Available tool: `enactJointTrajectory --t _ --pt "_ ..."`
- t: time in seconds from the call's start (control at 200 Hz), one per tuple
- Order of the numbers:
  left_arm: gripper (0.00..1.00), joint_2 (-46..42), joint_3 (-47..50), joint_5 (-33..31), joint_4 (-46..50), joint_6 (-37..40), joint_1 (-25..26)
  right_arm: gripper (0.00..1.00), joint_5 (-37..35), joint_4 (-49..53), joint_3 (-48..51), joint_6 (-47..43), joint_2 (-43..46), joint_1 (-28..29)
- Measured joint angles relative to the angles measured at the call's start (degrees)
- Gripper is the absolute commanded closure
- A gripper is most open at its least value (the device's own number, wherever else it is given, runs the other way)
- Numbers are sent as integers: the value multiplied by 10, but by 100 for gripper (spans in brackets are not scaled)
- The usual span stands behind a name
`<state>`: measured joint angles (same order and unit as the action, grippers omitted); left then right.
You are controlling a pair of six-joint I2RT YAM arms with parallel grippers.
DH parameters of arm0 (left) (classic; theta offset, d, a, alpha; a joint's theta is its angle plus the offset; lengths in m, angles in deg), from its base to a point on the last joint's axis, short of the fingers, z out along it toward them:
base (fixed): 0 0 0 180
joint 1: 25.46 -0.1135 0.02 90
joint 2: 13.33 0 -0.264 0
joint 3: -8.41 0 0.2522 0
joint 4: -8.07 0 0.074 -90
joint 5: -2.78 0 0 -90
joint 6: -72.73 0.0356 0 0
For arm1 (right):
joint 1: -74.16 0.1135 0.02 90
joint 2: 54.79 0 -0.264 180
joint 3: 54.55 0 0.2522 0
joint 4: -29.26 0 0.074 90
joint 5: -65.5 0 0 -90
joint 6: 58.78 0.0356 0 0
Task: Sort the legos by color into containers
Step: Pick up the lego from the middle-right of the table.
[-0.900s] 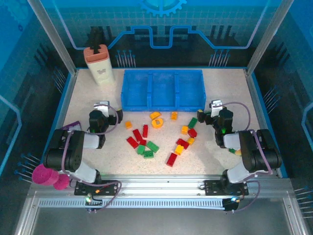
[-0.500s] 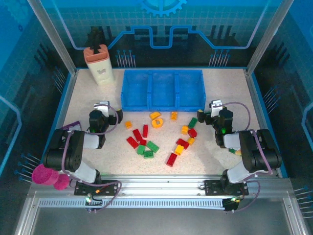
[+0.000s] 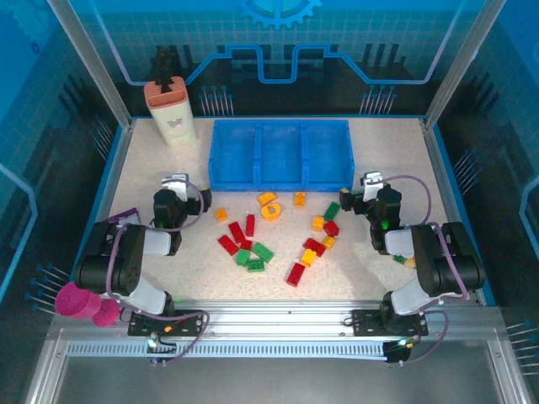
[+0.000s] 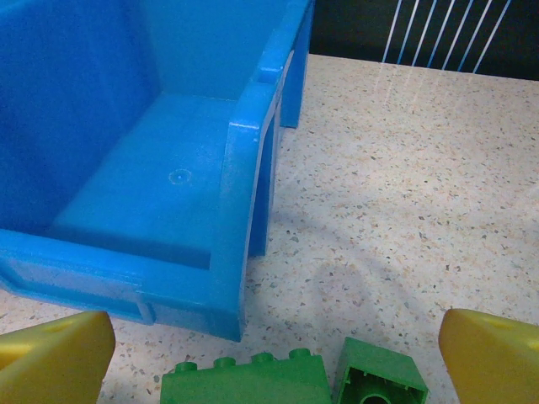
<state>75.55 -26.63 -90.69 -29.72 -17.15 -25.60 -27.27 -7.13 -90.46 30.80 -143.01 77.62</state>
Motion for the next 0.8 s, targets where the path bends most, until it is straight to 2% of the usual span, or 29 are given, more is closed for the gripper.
enactJointTrajectory --t 0.726,0.801 --pt "1 0 0 4 0 0 0 0 2 0 0 0 0 0" --pt "1 -24 0 3 26 2 3 0 2 18 -2 0 8 0"
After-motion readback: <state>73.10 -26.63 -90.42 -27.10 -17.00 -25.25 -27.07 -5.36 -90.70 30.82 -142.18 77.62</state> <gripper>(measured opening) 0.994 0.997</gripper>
